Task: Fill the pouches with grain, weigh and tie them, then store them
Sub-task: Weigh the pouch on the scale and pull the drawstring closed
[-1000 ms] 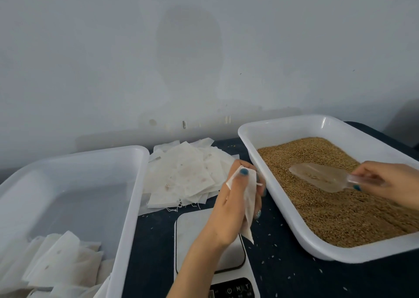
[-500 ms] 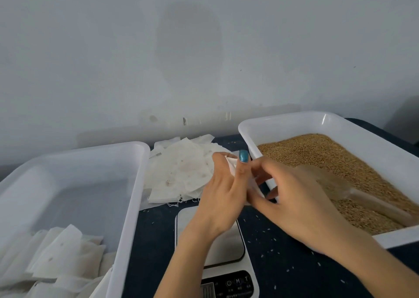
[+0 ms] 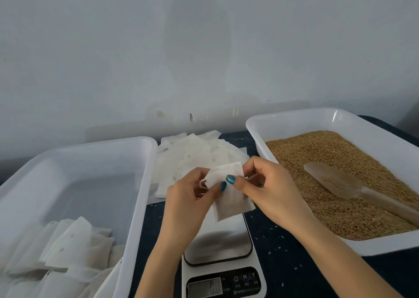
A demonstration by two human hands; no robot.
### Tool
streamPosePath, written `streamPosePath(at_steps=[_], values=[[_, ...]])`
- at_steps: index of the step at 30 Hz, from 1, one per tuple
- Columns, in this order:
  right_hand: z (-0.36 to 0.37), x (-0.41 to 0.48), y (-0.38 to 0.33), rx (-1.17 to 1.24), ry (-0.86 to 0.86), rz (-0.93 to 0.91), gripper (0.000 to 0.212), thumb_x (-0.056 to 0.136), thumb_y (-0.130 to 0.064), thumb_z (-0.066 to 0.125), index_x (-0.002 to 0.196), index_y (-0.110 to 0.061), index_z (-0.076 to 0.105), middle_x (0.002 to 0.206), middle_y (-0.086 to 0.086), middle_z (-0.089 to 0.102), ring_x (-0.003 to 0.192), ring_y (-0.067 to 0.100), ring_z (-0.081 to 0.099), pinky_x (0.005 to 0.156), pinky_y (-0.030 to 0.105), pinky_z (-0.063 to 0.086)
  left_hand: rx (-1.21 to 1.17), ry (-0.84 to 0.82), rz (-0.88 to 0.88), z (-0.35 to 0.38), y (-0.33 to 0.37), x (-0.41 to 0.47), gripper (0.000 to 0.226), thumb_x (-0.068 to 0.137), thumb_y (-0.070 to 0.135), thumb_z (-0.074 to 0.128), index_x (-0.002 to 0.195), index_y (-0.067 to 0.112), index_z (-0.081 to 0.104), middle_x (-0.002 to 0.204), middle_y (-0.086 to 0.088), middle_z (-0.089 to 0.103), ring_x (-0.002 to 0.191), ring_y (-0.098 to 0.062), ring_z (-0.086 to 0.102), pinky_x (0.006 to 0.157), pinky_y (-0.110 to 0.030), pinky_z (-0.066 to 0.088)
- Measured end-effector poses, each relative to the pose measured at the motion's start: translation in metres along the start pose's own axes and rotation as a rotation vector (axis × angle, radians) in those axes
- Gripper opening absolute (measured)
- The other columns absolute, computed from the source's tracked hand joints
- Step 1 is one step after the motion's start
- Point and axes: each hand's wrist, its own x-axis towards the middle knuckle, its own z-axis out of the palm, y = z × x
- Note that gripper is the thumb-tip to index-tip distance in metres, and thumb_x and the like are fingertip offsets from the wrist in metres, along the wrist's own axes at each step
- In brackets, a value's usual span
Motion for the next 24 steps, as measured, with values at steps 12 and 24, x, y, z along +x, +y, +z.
streamPosePath(at_steps=[12, 24], values=[[0.050, -0.020, 0.044, -0.038, -0.009, 0.028, 0.016, 0.086, -0.041, 0.073, 0.084, -0.030, 0.063, 0.077, -0.016, 0.064, 0.076, 0.002, 0.063, 0.068, 0.020, 0.050, 0.196, -0.134, -0.093, -0.005, -0.046, -0.019, 0.012, 0.093, 0.030, 0.063, 0.099, 0.041, 0.061, 0.085, 0.023, 0.067, 0.081, 0.003, 0.064, 0.065, -0.013, 0.048], [0.041, -0.016, 0.053, -0.151, 0.101, -0.114, 0.040, 0.090, -0.058, 0.047, 0.101, -0.027, 0.072, 0.095, -0.027, 0.063, 0.102, 0.000, 0.056, 0.089, 0.030, 0.048, 0.189, -0.003, -0.038, -0.001, -0.056, -0.015, 0.052, 0.084, 0.068, 0.036, 0.119, 0.035, 0.055, 0.112, 0.015, 0.058, 0.102, 0.001, 0.057, 0.074, -0.004, 0.044]])
